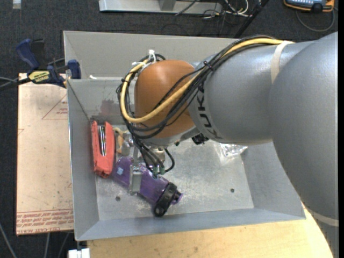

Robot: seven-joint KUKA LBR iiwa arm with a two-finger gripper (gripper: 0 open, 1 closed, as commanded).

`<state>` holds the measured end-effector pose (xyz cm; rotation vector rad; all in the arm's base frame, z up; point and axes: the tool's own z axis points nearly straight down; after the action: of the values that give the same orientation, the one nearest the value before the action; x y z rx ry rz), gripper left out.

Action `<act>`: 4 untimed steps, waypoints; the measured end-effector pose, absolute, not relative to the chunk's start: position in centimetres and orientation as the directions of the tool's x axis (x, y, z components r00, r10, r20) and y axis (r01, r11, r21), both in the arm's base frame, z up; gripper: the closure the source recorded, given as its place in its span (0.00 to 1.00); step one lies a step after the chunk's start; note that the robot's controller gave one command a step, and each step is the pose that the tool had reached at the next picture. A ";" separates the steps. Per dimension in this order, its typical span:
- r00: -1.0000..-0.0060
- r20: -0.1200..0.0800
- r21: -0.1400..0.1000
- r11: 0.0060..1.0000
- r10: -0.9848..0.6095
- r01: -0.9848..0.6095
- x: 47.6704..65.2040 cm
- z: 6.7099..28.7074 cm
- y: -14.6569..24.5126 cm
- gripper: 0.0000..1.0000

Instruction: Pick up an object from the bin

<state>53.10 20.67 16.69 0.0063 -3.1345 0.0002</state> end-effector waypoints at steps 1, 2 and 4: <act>-1.000 0.000 0.001 1.000 0.000 0.000 53.3 17.2 20.6 0.00; -0.994 -0.005 0.005 0.994 0.113 0.113 54.3 14.0 19.5 0.00; -0.966 -0.005 0.007 0.966 0.259 0.259 53.7 13.5 17.1 0.00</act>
Offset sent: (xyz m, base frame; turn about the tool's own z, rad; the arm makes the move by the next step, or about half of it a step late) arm 0.0244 -0.0377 -0.0969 0.3365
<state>53.68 17.10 13.51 -0.4115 -3.1204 -0.0104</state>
